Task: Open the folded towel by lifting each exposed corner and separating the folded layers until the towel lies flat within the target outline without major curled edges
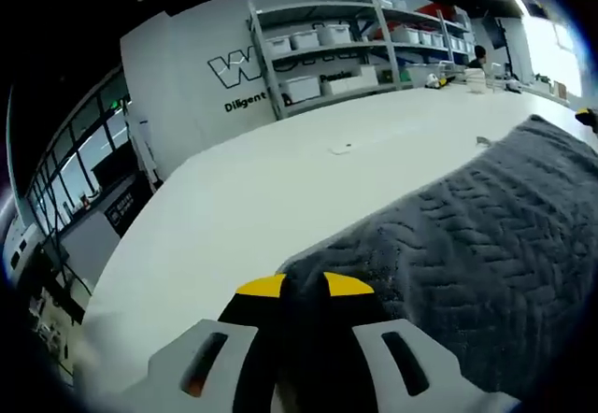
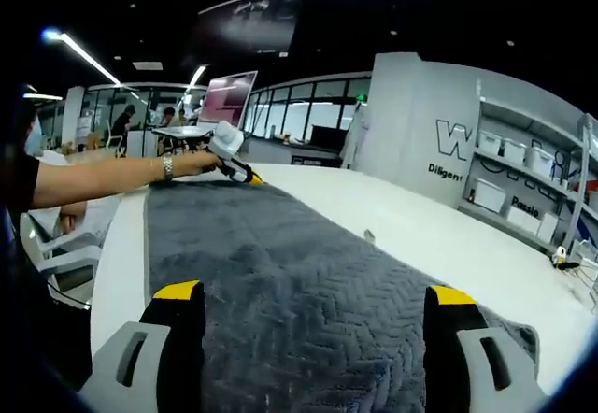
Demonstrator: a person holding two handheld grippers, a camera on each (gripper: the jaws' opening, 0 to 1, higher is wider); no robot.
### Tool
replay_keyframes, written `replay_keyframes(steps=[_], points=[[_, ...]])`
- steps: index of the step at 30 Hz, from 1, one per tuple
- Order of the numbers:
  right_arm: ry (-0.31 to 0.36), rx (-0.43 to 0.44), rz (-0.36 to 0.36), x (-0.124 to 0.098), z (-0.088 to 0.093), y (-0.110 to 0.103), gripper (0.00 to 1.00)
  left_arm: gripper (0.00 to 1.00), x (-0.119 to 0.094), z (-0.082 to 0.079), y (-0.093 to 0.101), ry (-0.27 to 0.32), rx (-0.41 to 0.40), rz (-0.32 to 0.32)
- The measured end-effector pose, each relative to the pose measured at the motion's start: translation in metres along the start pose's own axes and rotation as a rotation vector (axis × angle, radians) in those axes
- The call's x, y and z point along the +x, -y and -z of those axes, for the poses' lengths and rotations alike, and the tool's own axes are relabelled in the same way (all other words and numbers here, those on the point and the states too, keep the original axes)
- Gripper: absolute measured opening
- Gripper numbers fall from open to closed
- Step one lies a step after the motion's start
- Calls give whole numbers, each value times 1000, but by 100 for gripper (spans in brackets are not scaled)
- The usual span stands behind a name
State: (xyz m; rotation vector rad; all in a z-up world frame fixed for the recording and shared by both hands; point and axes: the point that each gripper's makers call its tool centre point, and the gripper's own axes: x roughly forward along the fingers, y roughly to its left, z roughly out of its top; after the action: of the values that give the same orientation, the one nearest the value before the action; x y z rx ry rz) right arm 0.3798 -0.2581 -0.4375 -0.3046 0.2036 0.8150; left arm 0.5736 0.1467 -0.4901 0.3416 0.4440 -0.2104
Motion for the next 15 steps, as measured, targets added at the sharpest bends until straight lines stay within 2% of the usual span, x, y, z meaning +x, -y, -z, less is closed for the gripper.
replay_keyframes(steps=[3,10,15], points=[[-9,0,5,0,4,0,99,5,3,0,0,-3,4,-11],[-29,17,20,-4,13,7,99,5,3,0,-5,-8,57,-65],[-35,25,31,-10,19,12,99,5,4,1,-11,-7,50,-79]])
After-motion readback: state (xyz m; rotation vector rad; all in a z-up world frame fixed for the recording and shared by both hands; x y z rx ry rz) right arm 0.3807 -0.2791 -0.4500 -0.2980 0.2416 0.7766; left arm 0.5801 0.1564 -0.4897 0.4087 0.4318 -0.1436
